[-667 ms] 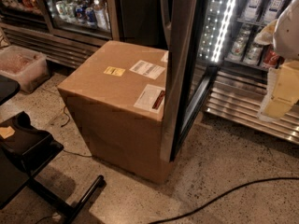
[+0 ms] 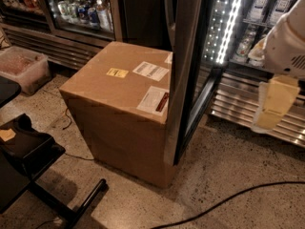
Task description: Close left fridge door
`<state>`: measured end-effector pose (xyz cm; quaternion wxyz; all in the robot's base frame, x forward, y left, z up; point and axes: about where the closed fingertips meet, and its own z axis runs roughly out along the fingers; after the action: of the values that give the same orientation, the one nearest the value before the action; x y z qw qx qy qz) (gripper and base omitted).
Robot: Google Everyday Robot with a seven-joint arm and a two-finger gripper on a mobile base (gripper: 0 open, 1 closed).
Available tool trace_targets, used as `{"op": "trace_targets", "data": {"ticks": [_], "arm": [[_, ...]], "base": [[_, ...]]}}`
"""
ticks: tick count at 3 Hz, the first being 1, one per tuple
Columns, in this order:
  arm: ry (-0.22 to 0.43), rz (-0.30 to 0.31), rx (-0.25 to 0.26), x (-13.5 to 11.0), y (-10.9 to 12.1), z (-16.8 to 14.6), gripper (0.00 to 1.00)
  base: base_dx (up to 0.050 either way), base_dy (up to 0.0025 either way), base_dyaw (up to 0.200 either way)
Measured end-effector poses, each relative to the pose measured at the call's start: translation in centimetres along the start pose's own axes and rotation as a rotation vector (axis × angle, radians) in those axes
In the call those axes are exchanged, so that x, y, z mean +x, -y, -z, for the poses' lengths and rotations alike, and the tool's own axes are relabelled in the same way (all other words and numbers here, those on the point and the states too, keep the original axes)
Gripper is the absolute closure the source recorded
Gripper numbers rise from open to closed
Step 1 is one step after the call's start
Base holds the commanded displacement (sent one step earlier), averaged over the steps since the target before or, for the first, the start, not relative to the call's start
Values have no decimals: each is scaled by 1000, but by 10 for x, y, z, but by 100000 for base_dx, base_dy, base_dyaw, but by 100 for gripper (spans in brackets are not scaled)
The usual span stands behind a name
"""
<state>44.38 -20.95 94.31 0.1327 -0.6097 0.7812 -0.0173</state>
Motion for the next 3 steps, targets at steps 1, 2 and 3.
{"op": "trace_targets", "data": {"ticks": [1, 2, 3], "arm": [[-8, -2, -100, 3, -8, -48, 0], [-18, -8, -168, 5, -16, -82, 0], [-18, -8, -168, 5, -16, -82, 0]], "base": [[0, 0, 0], [0, 0, 0], [0, 0, 0]]}}
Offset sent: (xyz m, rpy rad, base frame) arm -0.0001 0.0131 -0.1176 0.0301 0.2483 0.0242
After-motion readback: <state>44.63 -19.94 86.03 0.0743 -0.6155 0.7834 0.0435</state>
